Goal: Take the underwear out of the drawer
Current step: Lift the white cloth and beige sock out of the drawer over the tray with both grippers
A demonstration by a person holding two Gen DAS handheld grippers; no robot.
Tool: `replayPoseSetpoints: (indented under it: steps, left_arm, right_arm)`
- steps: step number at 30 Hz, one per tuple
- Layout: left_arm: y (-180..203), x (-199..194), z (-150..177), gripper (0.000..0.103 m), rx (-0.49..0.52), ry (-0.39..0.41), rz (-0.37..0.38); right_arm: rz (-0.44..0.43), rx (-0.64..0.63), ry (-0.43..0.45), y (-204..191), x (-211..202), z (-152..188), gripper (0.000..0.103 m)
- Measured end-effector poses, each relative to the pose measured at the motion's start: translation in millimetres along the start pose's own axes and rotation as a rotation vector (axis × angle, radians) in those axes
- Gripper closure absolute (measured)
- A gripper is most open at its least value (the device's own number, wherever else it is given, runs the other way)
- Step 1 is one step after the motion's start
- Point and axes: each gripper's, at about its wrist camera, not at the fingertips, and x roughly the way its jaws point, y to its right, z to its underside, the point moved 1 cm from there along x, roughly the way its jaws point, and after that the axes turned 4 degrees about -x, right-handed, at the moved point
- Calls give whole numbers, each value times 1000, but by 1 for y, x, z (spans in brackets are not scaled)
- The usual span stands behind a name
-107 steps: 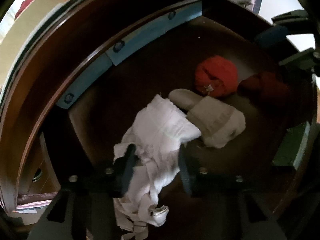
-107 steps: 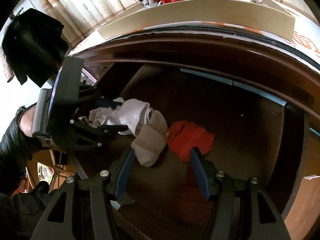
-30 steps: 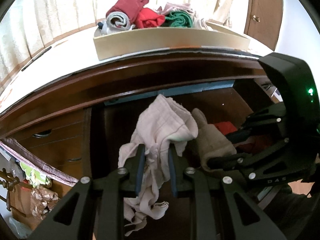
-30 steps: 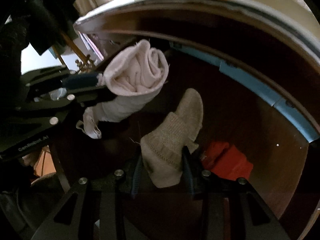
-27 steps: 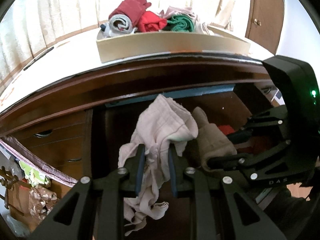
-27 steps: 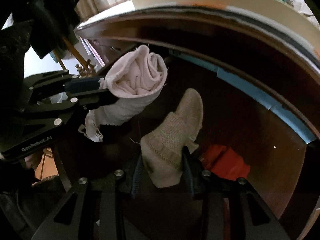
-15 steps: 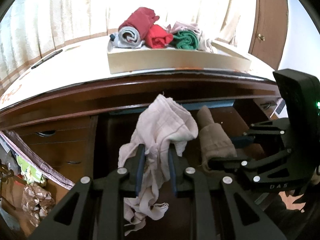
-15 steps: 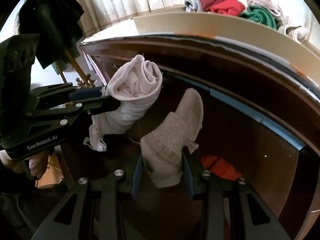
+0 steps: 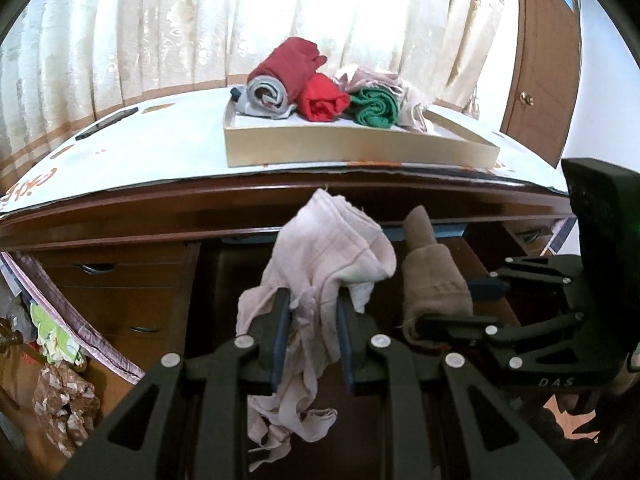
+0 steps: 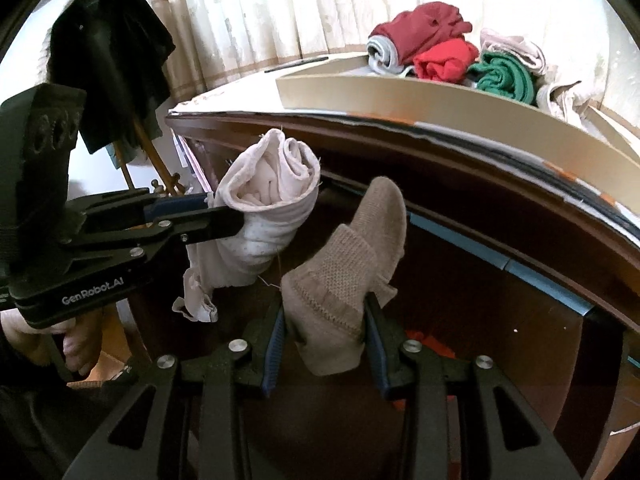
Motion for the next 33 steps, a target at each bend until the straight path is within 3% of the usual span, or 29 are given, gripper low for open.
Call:
replayPoseSetpoints:
  steps: [16, 33]
  left_arm:
    - [3, -16, -5, 83, -10, 89, -29]
    - [3, -29, -18, 83, -7, 147, -25]
  right_arm:
    - [49, -47, 123, -10, -21, -2, 64]
    - [92, -72, 183, -7, -40, -9, 64]
